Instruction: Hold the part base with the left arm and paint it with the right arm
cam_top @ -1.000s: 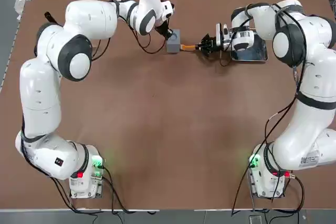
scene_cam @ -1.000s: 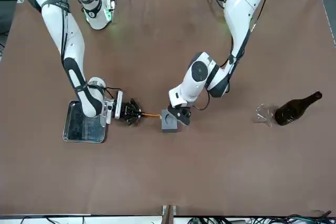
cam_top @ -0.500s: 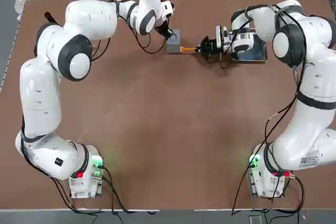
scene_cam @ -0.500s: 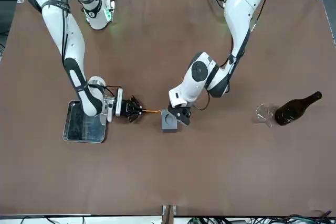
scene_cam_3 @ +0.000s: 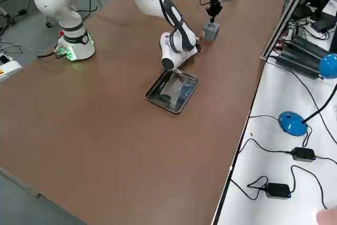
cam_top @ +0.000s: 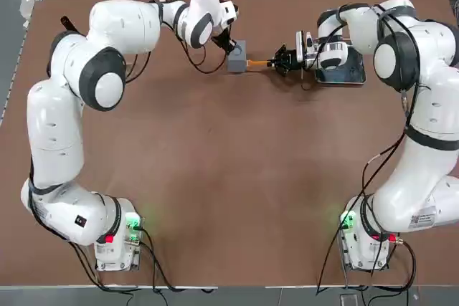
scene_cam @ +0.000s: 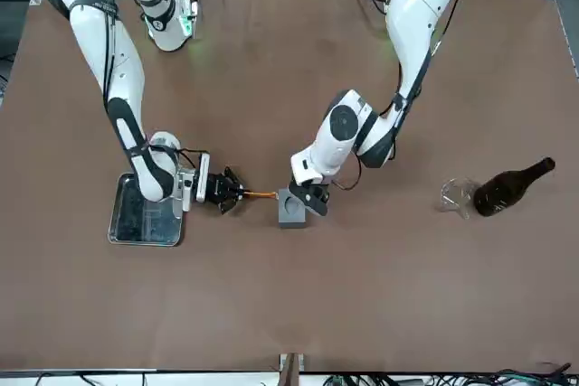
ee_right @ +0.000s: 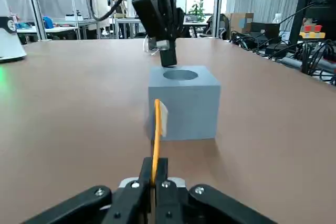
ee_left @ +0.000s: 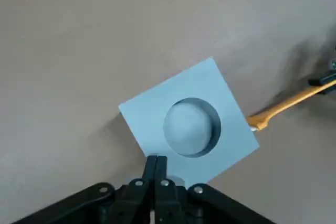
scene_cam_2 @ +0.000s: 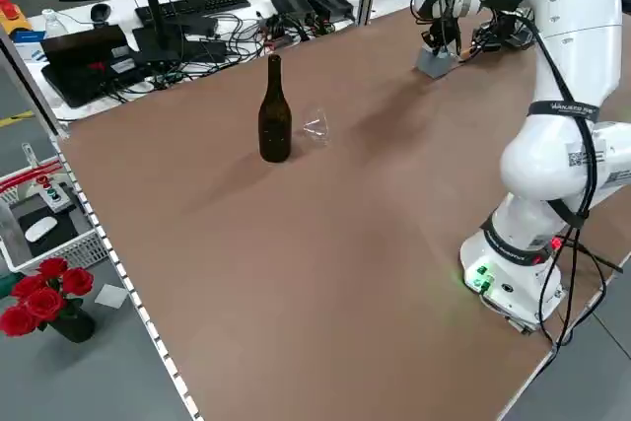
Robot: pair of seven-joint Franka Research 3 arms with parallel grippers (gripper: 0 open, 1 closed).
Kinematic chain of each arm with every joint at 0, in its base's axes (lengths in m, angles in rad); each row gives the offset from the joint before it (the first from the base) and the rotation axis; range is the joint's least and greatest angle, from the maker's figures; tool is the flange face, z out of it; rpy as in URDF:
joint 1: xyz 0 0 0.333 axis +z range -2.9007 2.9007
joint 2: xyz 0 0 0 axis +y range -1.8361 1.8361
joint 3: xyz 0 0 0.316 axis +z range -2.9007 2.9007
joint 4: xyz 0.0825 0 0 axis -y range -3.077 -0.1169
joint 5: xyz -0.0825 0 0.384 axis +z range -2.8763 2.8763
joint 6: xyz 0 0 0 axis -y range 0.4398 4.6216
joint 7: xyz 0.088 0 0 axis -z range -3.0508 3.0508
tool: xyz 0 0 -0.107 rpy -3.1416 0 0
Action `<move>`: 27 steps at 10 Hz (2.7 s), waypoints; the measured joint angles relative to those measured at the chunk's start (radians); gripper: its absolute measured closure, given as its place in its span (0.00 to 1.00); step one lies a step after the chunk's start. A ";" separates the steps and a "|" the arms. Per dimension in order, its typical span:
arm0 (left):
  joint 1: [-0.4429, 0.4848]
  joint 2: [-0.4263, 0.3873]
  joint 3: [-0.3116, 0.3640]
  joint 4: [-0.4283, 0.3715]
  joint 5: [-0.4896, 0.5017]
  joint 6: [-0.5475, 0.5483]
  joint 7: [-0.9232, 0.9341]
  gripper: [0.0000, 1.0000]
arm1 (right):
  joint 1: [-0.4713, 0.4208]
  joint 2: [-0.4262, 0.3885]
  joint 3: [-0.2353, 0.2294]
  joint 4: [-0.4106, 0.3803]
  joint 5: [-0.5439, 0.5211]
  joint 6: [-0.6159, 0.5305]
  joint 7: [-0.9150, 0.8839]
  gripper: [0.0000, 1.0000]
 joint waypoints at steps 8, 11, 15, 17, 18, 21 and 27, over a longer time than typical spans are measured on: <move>0.000 0.000 0.000 0.000 0.000 0.000 0.000 0.99 | 0.001 0.000 0.003 0.077 0.007 0.078 0.052 0.96; 0.000 0.000 0.000 0.000 0.000 0.000 0.000 0.99 | 0.005 0.000 0.007 0.120 0.014 0.109 0.084 0.96; 0.000 0.000 0.000 0.000 0.000 0.000 0.000 0.99 | 0.009 0.000 0.008 0.156 0.027 0.132 0.125 0.96; 0.000 0.000 0.000 0.000 0.000 0.000 0.000 0.99 | 0.009 -0.001 -0.003 0.172 0.027 0.143 0.189 0.96; 0.000 0.000 0.000 0.000 0.000 0.000 0.000 0.99 | 0.009 -0.006 -0.026 0.177 0.016 0.146 0.236 0.96; 0.000 0.000 0.000 0.000 0.000 0.000 0.000 0.99 | 0.009 -0.074 -0.111 0.185 -0.148 0.144 0.513 0.96; 0.002 -0.001 0.000 0.003 0.000 0.003 0.000 0.98 | 0.011 -0.287 -0.287 0.143 -0.596 0.050 1.201 0.96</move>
